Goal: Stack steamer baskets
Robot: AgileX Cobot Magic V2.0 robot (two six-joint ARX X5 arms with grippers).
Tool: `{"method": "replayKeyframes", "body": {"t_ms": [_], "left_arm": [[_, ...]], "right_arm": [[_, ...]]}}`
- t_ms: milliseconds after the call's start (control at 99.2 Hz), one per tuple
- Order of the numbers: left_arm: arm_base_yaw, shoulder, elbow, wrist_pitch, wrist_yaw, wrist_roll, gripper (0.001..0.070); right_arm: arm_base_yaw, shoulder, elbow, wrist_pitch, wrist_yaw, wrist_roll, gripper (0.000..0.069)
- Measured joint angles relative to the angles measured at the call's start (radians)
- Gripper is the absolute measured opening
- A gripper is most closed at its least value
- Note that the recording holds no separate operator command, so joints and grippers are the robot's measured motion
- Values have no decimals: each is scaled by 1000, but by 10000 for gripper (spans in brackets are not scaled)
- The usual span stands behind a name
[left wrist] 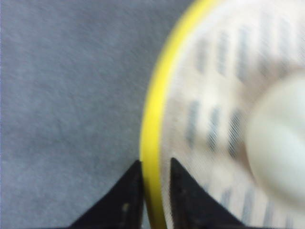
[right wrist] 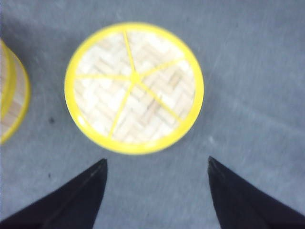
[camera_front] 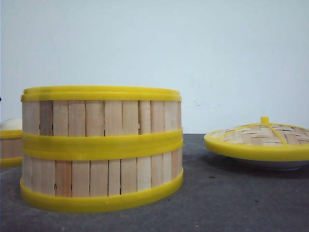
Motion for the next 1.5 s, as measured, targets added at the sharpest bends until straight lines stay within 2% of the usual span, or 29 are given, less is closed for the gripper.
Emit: {"method": "replayKeyframes", "body": {"t_ms": [171, 292, 554, 696, 857, 958, 1059, 1240, 1421, 1502], "left_arm": [[1, 0, 7, -24, 10, 2, 22], [1, 0, 49, -90, 51, 9, 22], [-3, -56, 277, -367, 118, 83, 22], [-11, -118, 388, -451, 138, 98, 22], [-26, -195, 447, -540, 226, 101, 22], [-52, -240, 455, -592, 283, 106, 22], [-92, -277, 457, -660, 312, 121, 22], [-182, -308, 457, -738, 312, 168, 22], [-274, -308, 457, -755, 309, 183, 22], [-313, -308, 457, -756, 290, 191, 22]], "right_arm": [[-1, -47, -157, 43, -5, 35, 410], [-1, -56, -216, 59, -5, 43, 410], [-1, -58, -227, 93, -6, 43, 410], [-1, -58, -227, 112, -14, 44, 410], [-1, -58, -227, 134, -32, 44, 410], [-1, -58, -227, 151, -32, 43, 410], [-1, -58, -227, 158, -32, 43, 410], [-1, -58, -227, 160, -37, 43, 410], [-1, -58, -227, 161, -39, 43, 410], [-1, -58, -227, 161, -39, 43, 410]]}}
